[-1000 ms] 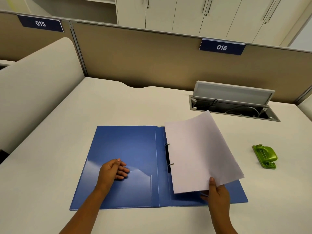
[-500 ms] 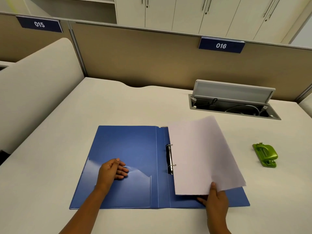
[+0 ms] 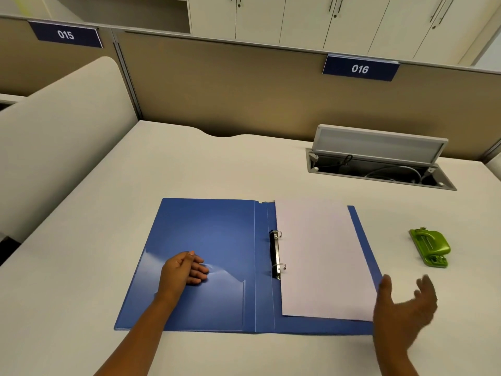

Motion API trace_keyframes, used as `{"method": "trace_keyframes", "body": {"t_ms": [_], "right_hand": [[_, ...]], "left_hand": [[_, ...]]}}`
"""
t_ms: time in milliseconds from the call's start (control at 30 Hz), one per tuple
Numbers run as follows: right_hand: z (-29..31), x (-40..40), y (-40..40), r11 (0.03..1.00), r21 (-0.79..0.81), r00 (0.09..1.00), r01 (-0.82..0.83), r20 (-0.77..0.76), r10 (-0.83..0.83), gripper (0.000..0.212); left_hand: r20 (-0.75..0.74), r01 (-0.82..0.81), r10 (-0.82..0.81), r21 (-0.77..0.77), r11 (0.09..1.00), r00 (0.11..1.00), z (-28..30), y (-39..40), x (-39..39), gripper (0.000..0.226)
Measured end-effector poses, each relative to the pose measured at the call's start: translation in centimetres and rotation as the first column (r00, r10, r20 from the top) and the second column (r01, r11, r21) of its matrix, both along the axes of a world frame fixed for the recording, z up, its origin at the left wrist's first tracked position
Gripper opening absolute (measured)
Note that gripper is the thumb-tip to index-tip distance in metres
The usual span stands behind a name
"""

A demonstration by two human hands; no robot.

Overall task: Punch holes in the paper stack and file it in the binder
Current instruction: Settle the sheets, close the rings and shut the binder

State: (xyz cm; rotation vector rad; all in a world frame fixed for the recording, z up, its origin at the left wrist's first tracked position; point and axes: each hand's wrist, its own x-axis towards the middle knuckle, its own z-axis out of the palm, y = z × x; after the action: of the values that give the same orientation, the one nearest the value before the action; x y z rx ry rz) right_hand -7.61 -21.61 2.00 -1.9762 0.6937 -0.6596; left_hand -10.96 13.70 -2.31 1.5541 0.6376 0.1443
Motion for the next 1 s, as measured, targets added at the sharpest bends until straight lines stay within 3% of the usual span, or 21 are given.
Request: {"method": "trace_keyframes", "body": {"t_ms": [100, 167, 267, 333, 367, 400, 467, 533, 600, 667, 800, 1000], "right_hand": [[0.9, 1.8, 0.6, 0.947, -0.162, 0.954, -0.277, 0.073, 0.291, 0.050], [0.5, 2.8, 2.0, 0.826, -0.229, 0.850, -0.514, -0.006, 0.527, 0.048], [-0.7, 3.6, 4.7, 0.558, -0.266, 0.618, -0.786, -0.334, 0.712, 0.063], [-2.5, 3.3, 6.1, 0.392, -0.273, 0.475, -0.878, -0.594, 0.650, 0.093], [-3.2, 3.1, 6.6, 0.357, -0.287, 0.453, -0.889, -0.670, 0.588, 0.106], [-3.8, 2.8, 7.2, 0.379, -0.300, 0.474, -0.875, -0.684, 0.554, 0.112], [-4.3, 2.0, 8.3, 0.505, -0.334, 0.598, -0.796, -0.569, 0.564, 0.107], [-3.9, 1.7, 9.6, 0.574, -0.376, 0.686, -0.727, -0.437, 0.582, 0.079], [-3.2, 2.0, 10.9, 0.574, -0.402, 0.700, -0.714, -0.419, 0.578, 0.047], [-2.3, 2.7, 11.9, 0.558, -0.397, 0.682, -0.729, -0.493, 0.540, 0.039], [-1.7, 4.9, 13.8, 0.502, -0.370, 0.581, -0.782, -0.723, 0.373, 0.051], [-0.8, 6.9, 15.8, 0.459, -0.323, 0.478, -0.828, -0.834, 0.275, 0.052]], "left_hand": [[0.005, 0.001, -0.002, 0.004, 1.000, 1.000, -0.1, 0.0, 0.0, 0.034], [0.007, -0.002, 0.002, 0.004, 1.000, 1.000, -0.1, 0.0, 0.0, 0.034], [0.003, 0.000, 0.000, -0.006, 1.000, 1.000, -0.1, -0.1, 0.0, 0.035], [-0.001, 0.004, -0.004, -0.010, 1.000, 1.000, 0.0, -0.1, 0.1, 0.035], [-0.003, 0.004, -0.004, -0.010, 1.000, 1.000, 0.0, -0.1, 0.1, 0.035], [-0.002, 0.001, -0.001, -0.007, 1.000, 1.000, 0.0, -0.1, 0.1, 0.035], [0.003, -0.006, 0.006, 0.001, 1.000, 1.000, 0.1, -0.3, 0.1, 0.034], [0.003, -0.012, 0.012, 0.008, 1.000, 1.000, 0.1, -0.3, 0.1, 0.034], [-0.003, -0.010, 0.010, 0.002, 1.000, 1.000, 0.0, -0.3, 0.1, 0.034], [-0.003, -0.011, 0.011, 0.005, 1.000, 1.000, 0.0, -0.3, 0.1, 0.035], [0.001, -0.026, 0.026, 0.027, 0.999, 1.000, 0.0, -0.4, 0.0, 0.034], [0.001, -0.028, 0.028, 0.031, 0.999, 1.000, 0.0, -0.5, 0.1, 0.034]]}}
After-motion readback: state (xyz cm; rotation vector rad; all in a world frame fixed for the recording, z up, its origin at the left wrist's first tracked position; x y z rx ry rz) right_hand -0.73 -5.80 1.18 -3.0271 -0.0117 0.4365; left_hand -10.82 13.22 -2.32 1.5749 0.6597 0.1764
